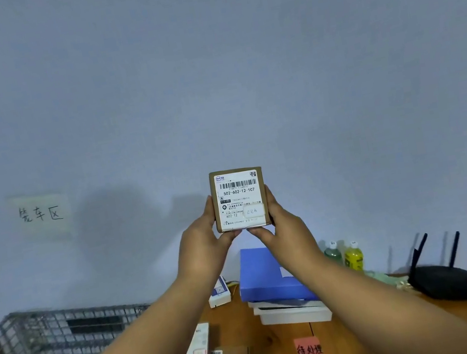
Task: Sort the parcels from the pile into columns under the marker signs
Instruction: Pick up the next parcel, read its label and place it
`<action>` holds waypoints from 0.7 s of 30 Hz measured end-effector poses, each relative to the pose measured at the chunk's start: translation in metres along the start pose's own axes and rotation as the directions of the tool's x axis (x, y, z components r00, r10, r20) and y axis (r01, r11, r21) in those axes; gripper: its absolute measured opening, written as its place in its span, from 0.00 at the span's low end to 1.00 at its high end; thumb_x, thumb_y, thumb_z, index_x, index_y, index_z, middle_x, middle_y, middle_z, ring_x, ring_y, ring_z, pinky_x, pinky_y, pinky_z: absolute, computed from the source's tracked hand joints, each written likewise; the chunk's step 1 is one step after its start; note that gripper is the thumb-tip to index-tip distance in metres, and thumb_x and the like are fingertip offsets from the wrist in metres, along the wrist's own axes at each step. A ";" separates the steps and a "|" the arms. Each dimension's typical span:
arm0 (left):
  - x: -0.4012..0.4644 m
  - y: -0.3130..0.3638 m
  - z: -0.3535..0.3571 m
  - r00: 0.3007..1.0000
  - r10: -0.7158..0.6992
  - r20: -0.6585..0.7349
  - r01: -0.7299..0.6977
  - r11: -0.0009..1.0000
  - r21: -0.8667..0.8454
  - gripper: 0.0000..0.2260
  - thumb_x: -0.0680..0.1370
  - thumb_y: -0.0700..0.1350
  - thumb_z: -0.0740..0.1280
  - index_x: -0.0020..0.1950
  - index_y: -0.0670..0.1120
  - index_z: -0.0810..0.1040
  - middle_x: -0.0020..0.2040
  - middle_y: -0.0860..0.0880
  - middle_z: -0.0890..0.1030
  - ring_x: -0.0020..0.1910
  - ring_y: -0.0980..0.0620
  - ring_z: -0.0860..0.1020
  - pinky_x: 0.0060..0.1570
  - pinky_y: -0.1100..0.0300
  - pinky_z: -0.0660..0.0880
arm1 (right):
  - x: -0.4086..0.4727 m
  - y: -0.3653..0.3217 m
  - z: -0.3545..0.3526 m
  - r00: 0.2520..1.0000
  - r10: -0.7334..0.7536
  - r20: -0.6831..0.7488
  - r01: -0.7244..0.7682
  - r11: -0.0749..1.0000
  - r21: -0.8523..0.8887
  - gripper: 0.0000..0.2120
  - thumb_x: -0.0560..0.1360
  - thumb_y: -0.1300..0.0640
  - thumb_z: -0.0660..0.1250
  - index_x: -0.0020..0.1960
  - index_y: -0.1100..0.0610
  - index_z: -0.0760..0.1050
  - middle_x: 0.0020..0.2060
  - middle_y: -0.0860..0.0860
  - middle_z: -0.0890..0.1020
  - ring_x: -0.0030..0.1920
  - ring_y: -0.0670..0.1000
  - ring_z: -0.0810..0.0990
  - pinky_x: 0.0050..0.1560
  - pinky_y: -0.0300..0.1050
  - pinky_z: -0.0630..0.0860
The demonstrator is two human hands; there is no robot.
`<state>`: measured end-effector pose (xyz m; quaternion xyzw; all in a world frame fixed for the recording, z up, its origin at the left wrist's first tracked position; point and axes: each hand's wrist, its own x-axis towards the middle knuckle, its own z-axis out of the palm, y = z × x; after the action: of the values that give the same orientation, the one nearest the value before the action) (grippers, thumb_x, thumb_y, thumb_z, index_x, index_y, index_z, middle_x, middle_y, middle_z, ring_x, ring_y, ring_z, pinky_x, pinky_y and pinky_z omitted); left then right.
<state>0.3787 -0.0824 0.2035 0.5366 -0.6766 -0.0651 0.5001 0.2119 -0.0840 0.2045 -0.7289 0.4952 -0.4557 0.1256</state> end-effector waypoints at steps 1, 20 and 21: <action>-0.001 0.003 -0.001 1.000 0.003 -0.005 -0.003 1.000 -0.008 0.31 0.75 0.52 0.71 0.75 0.59 0.62 0.62 0.53 0.80 0.58 0.51 0.78 0.53 0.59 0.77 | -0.001 -0.002 -0.003 1.000 -0.005 -0.003 0.005 1.000 0.000 0.39 0.78 0.49 0.66 0.78 0.40 0.44 0.66 0.41 0.76 0.65 0.46 0.75 0.62 0.45 0.74; -0.010 0.018 0.065 0.961 -0.019 0.275 0.050 0.993 -0.106 0.27 0.74 0.47 0.73 0.71 0.55 0.69 0.60 0.53 0.81 0.57 0.52 0.79 0.48 0.65 0.73 | -0.030 0.047 -0.040 0.975 0.218 0.043 -0.211 0.968 -0.133 0.35 0.77 0.53 0.68 0.77 0.43 0.54 0.64 0.46 0.78 0.61 0.49 0.78 0.55 0.38 0.73; -0.011 0.017 0.074 0.950 -0.030 0.311 0.067 0.992 -0.110 0.26 0.74 0.47 0.73 0.70 0.54 0.70 0.60 0.52 0.81 0.57 0.51 0.79 0.50 0.64 0.74 | -0.034 0.054 -0.042 0.968 0.248 0.042 -0.240 0.960 -0.147 0.34 0.76 0.52 0.69 0.77 0.44 0.56 0.64 0.46 0.79 0.61 0.49 0.78 0.56 0.40 0.74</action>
<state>0.3116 -0.0994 0.1712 0.5055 -0.7279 -0.2008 0.4175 0.1424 -0.0702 0.1753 -0.6827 0.6081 -0.3786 0.1438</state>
